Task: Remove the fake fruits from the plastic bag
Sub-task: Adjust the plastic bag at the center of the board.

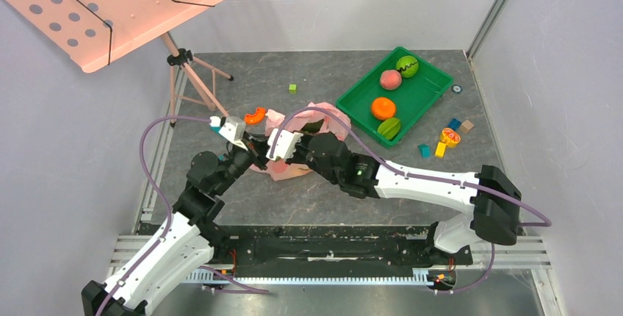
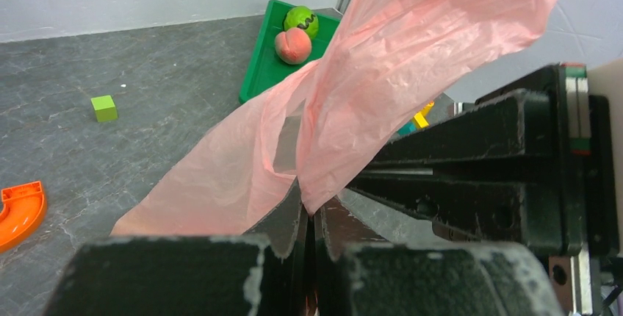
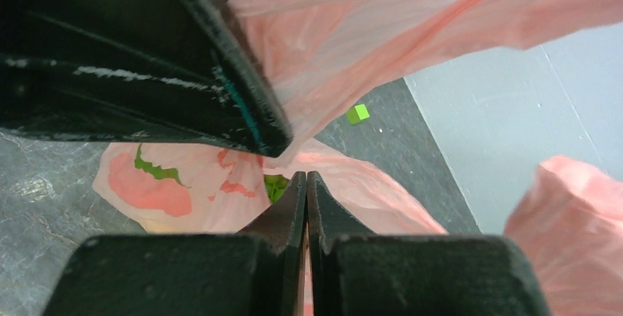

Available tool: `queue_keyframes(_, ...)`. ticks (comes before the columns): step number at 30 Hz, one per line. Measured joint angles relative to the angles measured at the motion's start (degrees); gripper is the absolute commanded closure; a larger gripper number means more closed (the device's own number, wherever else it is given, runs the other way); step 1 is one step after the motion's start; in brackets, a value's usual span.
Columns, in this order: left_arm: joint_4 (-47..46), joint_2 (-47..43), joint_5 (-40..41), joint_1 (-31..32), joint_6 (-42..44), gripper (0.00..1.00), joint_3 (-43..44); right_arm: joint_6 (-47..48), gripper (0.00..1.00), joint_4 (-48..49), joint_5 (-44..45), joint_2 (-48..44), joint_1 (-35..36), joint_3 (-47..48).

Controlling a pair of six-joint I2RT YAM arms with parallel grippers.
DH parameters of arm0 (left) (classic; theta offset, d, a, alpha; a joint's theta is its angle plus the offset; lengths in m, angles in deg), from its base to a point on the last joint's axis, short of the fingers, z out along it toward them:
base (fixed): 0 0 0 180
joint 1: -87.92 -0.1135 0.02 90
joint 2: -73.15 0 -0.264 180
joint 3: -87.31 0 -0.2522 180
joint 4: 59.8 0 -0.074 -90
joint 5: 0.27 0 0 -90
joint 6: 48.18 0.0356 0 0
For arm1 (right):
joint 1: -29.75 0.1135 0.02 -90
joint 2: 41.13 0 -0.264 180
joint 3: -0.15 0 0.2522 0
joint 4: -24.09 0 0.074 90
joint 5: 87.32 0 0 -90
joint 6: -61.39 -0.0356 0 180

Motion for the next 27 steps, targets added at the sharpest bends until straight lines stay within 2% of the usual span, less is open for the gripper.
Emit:
queue_keyframes(8, 0.0, -1.0, 0.3, 0.0, -0.3, 0.98, -0.9, -3.0, 1.00, -4.5, -2.3, 0.0, -4.4, 2.9)
queue_keyframes(16, -0.2, -1.7, 0.3, 0.0, -1.3, 0.98, -2.0, -13.3, 1.00, -13.4, -8.7, 3.2, -11.2, 9.9)
queue_keyframes(27, -0.1, -2.5, 1.5, 0.0, -1.3, 0.94, -2.4, -24.2, 0.99, -24.8, -15.8, 4.2, -18.7, 12.8)
